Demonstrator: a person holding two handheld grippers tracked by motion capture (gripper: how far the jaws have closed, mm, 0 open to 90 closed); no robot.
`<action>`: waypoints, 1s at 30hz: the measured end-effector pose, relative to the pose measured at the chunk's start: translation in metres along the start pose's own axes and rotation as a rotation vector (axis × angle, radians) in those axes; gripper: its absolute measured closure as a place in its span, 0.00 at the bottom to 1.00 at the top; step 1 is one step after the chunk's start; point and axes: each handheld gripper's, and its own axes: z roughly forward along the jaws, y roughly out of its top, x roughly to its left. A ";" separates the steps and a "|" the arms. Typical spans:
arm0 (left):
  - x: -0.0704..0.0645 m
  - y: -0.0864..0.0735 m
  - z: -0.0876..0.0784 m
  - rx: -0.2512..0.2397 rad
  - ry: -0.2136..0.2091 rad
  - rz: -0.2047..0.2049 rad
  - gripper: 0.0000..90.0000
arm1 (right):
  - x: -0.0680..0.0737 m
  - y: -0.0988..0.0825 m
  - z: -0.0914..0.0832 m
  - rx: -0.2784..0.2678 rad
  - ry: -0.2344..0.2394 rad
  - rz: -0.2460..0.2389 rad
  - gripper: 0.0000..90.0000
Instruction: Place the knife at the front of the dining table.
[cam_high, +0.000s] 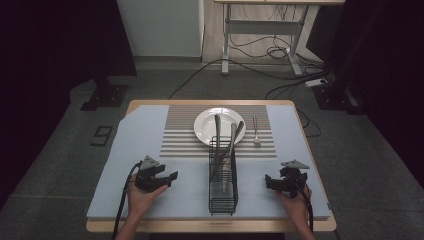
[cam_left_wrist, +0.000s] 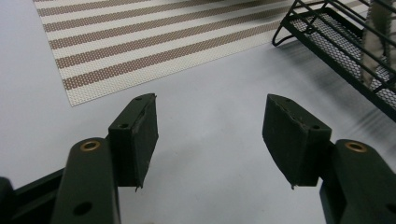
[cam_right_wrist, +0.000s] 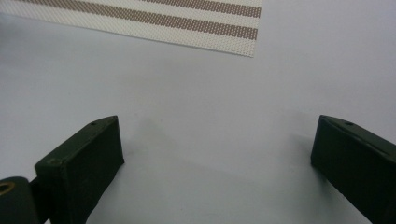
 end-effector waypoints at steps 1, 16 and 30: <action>0.001 0.001 -0.001 -0.001 -0.009 -0.002 0.40 | 0.000 0.000 0.000 0.001 0.000 -0.002 0.02; -0.017 0.062 0.000 -0.106 -0.147 0.052 0.38 | 0.000 0.000 0.000 0.000 0.003 -0.002 0.01; -0.034 0.109 0.024 -0.123 -0.222 0.083 0.38 | 0.000 0.000 0.000 0.000 0.002 -0.003 0.01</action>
